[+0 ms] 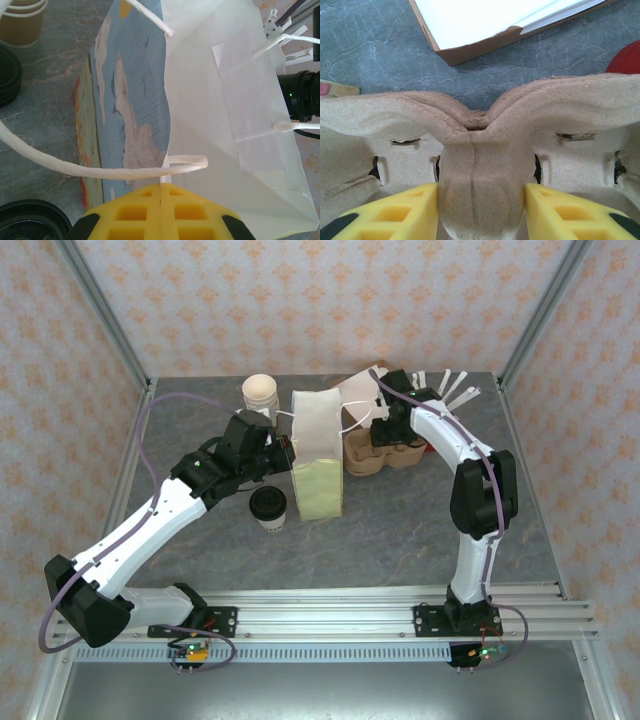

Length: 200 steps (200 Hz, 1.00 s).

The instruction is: Pack the takeout coffee

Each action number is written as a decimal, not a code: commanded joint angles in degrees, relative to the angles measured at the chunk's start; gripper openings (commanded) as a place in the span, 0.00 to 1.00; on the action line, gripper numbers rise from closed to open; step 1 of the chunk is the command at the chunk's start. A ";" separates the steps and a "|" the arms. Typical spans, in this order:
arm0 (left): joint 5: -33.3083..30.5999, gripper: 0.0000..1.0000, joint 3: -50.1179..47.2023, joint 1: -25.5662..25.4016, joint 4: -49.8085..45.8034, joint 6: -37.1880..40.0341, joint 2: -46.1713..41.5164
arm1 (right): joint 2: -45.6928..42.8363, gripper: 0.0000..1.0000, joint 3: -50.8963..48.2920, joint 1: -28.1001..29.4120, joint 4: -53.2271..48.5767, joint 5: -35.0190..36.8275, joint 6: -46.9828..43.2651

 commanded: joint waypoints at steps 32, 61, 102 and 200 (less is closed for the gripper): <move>-1.68 0.00 -0.94 -0.39 -1.40 0.66 -1.07 | -3.61 0.46 3.14 0.46 -3.06 1.10 -0.32; -1.65 0.00 -0.99 -0.39 -1.42 0.75 -1.02 | -3.77 0.45 3.42 0.45 -3.39 1.01 -0.30; -1.69 0.00 -1.17 -0.37 -1.40 0.75 -1.10 | -3.28 0.44 4.40 1.28 -4.84 4.81 -0.47; -1.87 0.00 -1.11 -0.39 -1.68 1.14 -1.26 | -1.34 0.47 5.08 2.69 -6.54 7.89 -1.50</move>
